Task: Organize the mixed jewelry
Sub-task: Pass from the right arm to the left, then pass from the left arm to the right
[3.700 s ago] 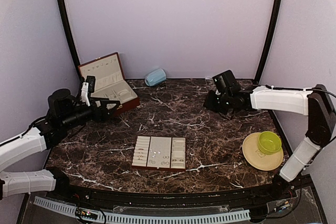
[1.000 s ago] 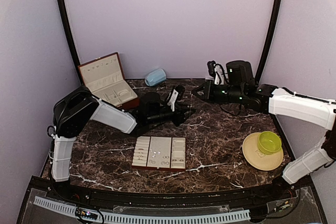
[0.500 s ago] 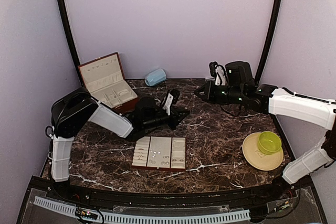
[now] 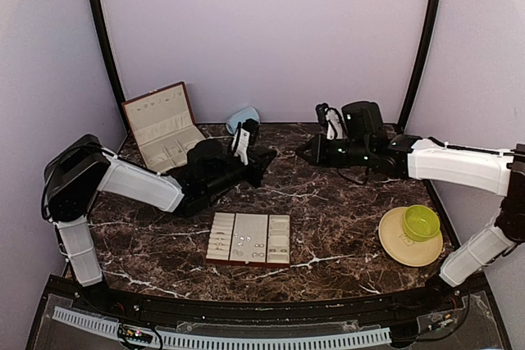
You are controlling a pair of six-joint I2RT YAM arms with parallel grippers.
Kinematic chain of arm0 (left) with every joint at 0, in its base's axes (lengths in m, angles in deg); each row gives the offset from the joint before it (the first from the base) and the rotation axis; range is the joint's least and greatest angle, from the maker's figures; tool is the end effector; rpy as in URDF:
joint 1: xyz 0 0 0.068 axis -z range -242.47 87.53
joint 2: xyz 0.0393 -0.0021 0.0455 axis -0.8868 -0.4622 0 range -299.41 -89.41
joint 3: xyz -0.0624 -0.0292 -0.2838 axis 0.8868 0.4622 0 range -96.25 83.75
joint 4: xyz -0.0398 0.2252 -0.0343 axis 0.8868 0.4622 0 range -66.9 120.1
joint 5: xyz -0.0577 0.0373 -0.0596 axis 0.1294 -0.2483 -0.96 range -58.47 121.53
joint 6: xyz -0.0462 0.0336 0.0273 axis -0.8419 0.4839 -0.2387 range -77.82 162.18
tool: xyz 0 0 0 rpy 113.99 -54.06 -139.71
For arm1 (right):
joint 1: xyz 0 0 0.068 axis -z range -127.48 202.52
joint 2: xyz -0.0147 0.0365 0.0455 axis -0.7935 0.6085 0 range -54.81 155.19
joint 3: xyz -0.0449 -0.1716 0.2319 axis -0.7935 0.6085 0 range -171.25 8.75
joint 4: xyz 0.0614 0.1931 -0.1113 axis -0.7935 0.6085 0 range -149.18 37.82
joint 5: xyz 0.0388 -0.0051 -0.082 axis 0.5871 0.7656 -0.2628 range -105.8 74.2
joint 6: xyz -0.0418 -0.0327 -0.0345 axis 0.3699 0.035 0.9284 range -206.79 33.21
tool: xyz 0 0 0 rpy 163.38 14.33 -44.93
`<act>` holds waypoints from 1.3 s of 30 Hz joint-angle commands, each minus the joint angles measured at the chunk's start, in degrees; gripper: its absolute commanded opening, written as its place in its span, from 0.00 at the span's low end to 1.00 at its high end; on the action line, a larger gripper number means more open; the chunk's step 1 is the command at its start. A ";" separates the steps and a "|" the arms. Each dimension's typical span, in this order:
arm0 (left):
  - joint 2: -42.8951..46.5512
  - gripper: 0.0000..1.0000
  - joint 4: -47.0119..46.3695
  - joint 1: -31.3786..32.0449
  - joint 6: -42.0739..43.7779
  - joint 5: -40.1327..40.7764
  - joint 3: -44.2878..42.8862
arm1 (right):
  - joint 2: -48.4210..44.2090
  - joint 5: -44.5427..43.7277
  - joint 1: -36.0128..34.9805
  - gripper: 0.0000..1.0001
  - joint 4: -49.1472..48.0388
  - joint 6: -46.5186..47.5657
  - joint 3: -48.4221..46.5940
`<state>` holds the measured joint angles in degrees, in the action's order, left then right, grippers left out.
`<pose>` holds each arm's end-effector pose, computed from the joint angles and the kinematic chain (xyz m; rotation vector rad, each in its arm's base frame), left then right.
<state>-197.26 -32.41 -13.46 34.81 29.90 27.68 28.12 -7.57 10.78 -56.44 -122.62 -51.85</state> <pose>0.2665 -0.3090 0.2618 0.5765 1.4500 -0.8063 0.2304 0.2149 0.3181 -0.2088 2.1415 0.9772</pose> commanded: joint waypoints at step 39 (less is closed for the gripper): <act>34.90 0.01 67.66 -7.10 12.48 -13.09 -9.94 | 13.12 7.85 -13.90 0.34 -25.18 14.25 -6.53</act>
<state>-164.89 31.19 -20.01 46.41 19.96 19.79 39.84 -1.64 -2.60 -80.65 -110.56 -54.19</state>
